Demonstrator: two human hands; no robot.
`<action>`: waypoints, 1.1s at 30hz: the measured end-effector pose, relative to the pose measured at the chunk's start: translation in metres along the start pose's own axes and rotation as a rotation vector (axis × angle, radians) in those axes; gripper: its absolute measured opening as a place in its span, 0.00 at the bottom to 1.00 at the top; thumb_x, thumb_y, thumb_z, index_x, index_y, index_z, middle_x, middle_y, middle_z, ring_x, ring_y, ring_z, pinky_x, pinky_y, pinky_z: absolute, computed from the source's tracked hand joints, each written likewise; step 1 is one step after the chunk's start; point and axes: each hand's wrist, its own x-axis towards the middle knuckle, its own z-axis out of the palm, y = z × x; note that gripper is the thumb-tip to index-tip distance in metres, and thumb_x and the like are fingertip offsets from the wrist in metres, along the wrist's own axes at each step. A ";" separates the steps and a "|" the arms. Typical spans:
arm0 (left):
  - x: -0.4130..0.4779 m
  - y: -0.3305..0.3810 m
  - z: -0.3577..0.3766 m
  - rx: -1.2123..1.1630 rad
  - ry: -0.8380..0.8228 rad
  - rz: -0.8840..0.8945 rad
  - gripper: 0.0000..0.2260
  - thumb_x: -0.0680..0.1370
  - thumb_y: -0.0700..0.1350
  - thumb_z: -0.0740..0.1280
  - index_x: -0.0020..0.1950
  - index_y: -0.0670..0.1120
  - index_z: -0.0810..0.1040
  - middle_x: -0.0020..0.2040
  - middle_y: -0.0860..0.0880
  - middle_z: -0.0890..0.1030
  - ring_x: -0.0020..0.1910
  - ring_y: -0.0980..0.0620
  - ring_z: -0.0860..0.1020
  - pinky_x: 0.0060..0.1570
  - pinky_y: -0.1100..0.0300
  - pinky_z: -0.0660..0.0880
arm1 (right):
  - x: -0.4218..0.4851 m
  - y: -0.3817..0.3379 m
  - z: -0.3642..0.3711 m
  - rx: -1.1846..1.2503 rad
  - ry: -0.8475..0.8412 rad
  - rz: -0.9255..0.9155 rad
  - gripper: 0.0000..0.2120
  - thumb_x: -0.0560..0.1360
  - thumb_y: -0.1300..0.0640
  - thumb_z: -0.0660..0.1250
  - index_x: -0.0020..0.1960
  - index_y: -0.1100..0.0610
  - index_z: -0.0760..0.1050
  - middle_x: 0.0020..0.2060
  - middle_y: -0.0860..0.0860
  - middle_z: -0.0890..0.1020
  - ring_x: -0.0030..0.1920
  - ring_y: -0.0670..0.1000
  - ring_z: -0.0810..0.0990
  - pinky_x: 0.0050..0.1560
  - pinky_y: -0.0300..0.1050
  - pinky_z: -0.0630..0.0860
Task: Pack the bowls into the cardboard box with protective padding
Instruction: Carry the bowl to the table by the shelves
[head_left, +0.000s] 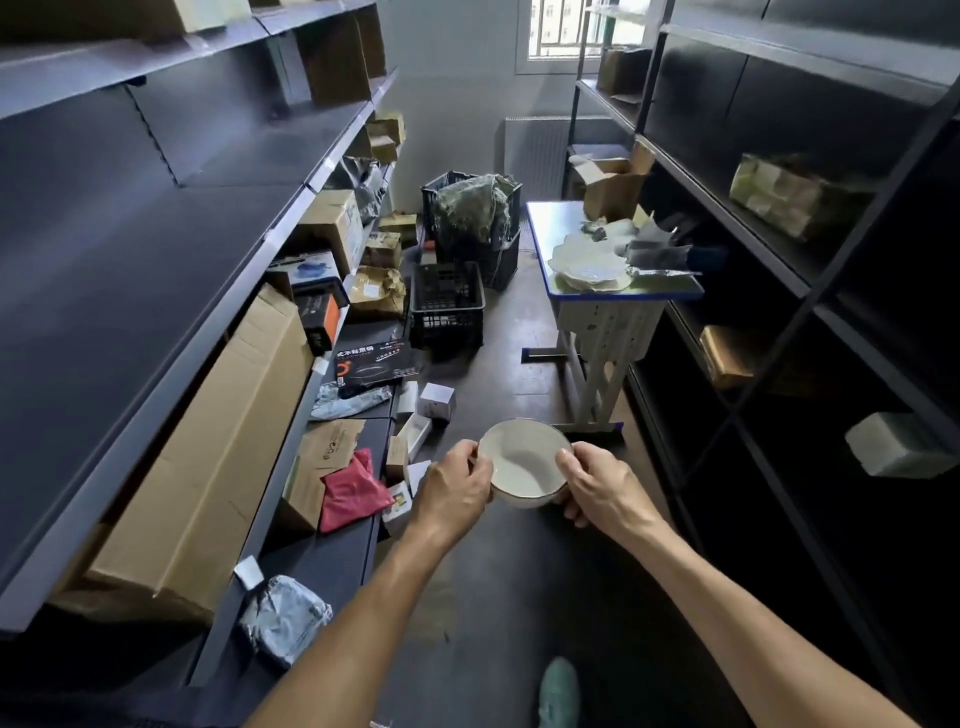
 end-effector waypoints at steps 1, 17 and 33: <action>0.014 0.002 0.000 0.001 -0.001 -0.004 0.14 0.75 0.58 0.55 0.45 0.52 0.75 0.33 0.52 0.83 0.37 0.48 0.83 0.42 0.47 0.81 | 0.015 -0.002 -0.002 -0.007 0.000 -0.001 0.15 0.80 0.48 0.57 0.45 0.57 0.75 0.33 0.53 0.84 0.32 0.55 0.83 0.36 0.55 0.83; 0.249 0.075 0.011 -0.023 0.020 -0.105 0.11 0.80 0.49 0.59 0.47 0.45 0.77 0.35 0.48 0.84 0.35 0.48 0.83 0.39 0.50 0.80 | 0.265 -0.047 -0.070 -0.093 -0.024 -0.004 0.12 0.79 0.53 0.58 0.40 0.56 0.73 0.29 0.49 0.83 0.26 0.47 0.82 0.32 0.38 0.75; 0.515 0.110 -0.005 -0.040 -0.153 0.070 0.10 0.79 0.52 0.59 0.46 0.51 0.78 0.32 0.52 0.83 0.32 0.52 0.82 0.38 0.54 0.79 | 0.472 -0.107 -0.102 -0.094 0.157 0.082 0.15 0.80 0.53 0.59 0.36 0.56 0.68 0.20 0.40 0.76 0.22 0.39 0.75 0.27 0.29 0.68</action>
